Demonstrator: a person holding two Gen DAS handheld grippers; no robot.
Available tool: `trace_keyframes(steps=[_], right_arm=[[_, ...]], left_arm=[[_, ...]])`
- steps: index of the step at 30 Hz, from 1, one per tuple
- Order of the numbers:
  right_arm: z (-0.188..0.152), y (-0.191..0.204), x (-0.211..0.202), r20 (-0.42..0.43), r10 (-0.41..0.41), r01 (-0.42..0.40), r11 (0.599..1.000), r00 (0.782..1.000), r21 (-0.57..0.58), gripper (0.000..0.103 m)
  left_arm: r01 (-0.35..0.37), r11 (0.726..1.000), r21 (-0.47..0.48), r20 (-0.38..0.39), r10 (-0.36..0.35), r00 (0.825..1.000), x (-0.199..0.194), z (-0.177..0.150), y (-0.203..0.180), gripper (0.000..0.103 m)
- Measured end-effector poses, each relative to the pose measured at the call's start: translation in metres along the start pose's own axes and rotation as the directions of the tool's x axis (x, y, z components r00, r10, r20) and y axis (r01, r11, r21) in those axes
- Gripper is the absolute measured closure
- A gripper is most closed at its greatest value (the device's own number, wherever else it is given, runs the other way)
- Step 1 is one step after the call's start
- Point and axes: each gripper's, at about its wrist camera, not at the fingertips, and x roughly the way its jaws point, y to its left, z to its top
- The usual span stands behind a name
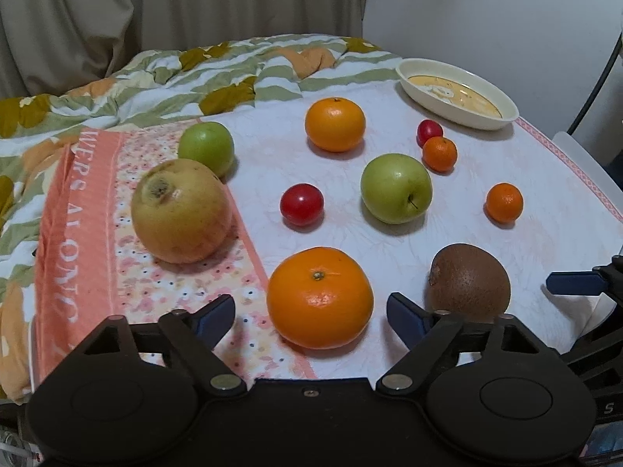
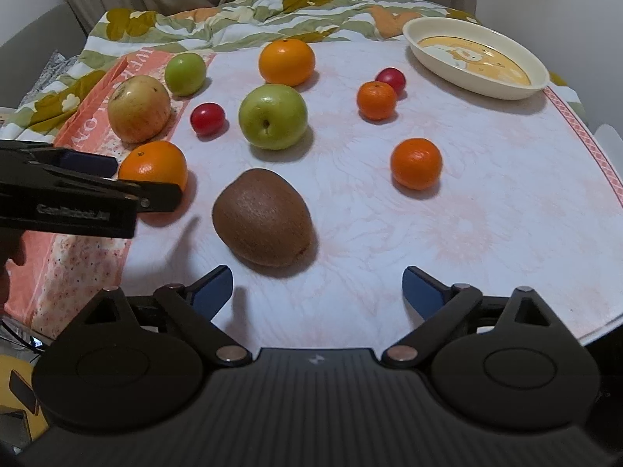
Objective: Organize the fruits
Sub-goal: 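Grasp the brown kiwi with the right tool while the left tool grasps the large orange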
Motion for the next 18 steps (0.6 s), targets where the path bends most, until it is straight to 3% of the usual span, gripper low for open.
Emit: trace_keyframes(steps=[4, 11, 18], right_arm=[[0.002, 0.009, 0.005, 0.009, -0.006, 0.007, 0.998, 1.0, -0.057, 0.0], [0.006, 0.017, 0.013, 0.009, 0.012, -0.011, 0.995, 1.0, -0.103, 0.001], [0.012, 0.025, 0.02, 0.017, 0.043, -0.04, 0.989, 0.999, -0.145, 0.014]], left_arm=[[0.04, 0.999, -0.035, -0.021, -0.041, 0.999, 0.006, 0.0, 0.004, 0.038], [0.025, 0.999, -0.036, -0.016, -0.025, 1.0, 0.002, -0.004, 0.004, 0.039], [0.01, 0.998, -0.058, -0.016, -0.011, 1.0, -0.003, -0.01, 0.009, 0.039]])
